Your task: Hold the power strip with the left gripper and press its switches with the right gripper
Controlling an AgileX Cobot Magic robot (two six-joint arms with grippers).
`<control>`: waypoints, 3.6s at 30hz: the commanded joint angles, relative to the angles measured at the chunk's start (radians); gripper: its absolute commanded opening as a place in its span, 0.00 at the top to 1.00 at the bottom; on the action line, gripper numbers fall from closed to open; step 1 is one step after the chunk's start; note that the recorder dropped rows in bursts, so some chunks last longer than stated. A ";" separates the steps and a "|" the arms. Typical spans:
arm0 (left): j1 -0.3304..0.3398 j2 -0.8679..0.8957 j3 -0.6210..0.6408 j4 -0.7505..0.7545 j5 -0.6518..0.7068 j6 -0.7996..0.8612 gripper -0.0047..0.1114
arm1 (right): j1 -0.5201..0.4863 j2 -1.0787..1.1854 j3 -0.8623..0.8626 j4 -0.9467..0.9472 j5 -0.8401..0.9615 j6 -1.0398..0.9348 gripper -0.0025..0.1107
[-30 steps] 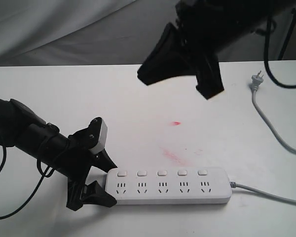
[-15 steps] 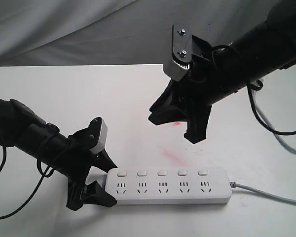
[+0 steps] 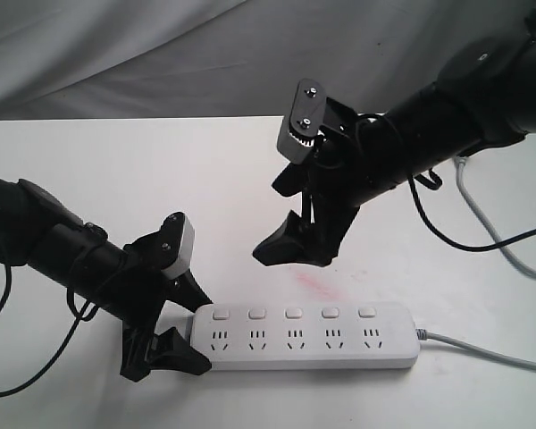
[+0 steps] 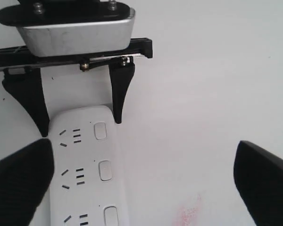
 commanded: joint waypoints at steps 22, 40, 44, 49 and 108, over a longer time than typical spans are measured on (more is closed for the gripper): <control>-0.005 -0.001 -0.003 -0.007 -0.004 0.003 0.48 | 0.003 0.051 0.004 0.148 -0.024 -0.145 0.07; -0.005 -0.001 -0.003 -0.007 -0.004 0.003 0.48 | 0.085 0.229 -0.036 0.224 -0.120 -0.338 0.07; -0.005 -0.001 -0.003 -0.007 -0.004 0.003 0.48 | 0.085 0.273 -0.036 0.278 -0.096 -0.386 0.07; -0.005 -0.001 -0.003 -0.007 -0.004 0.003 0.48 | 0.085 0.277 -0.036 0.335 -0.103 -0.448 0.07; -0.005 -0.001 -0.003 -0.007 -0.004 0.003 0.48 | 0.132 0.366 -0.036 0.248 -0.283 -0.458 0.07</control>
